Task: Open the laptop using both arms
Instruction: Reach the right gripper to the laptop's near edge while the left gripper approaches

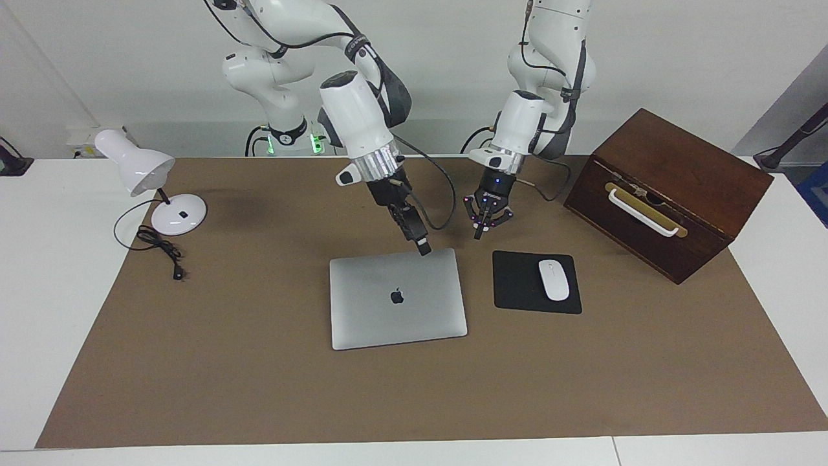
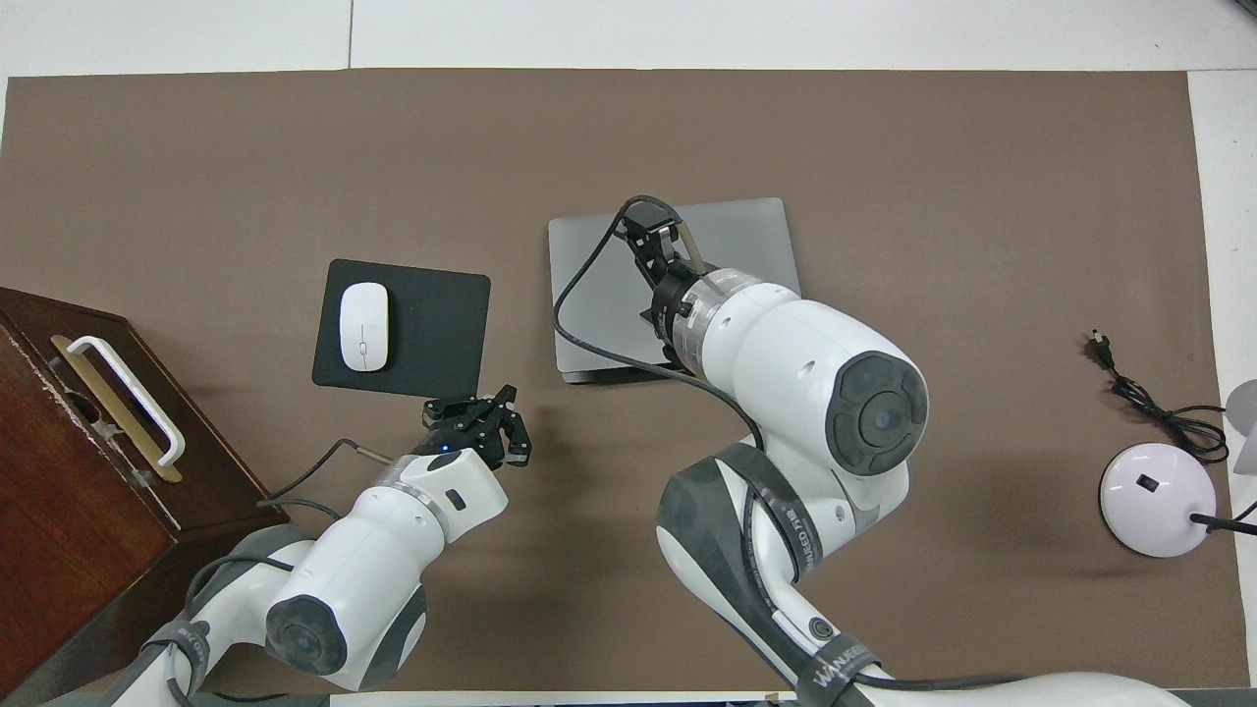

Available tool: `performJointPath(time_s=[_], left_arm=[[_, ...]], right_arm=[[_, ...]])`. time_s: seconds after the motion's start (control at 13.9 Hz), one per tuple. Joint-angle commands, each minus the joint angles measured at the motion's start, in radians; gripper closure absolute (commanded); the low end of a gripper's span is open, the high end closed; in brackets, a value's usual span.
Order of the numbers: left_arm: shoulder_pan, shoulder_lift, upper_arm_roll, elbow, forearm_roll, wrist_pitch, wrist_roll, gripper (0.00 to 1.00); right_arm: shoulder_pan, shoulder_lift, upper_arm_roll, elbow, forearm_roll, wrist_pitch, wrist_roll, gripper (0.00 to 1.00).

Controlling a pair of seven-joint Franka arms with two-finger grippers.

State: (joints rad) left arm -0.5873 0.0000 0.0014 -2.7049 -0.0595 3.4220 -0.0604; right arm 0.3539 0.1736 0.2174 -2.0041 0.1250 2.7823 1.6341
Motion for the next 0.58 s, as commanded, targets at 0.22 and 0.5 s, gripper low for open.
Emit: performJointPath(time_s=[0.22, 0.5], left_arm=[[-0.048, 0.089, 0.015, 0.020, -0.008, 0.083, -0.009, 1.00], [-0.068, 0.144, 0.014, 0.071, -0.006, 0.083, -0.010, 1.00]], right_arm=[[0.005, -0.057, -0.003, -0.156, 0.019, 0.002, 0.041, 0.00], [0.007, -0.058, -0.003, -0.196, 0.019, -0.032, 0.059, 0.00]])
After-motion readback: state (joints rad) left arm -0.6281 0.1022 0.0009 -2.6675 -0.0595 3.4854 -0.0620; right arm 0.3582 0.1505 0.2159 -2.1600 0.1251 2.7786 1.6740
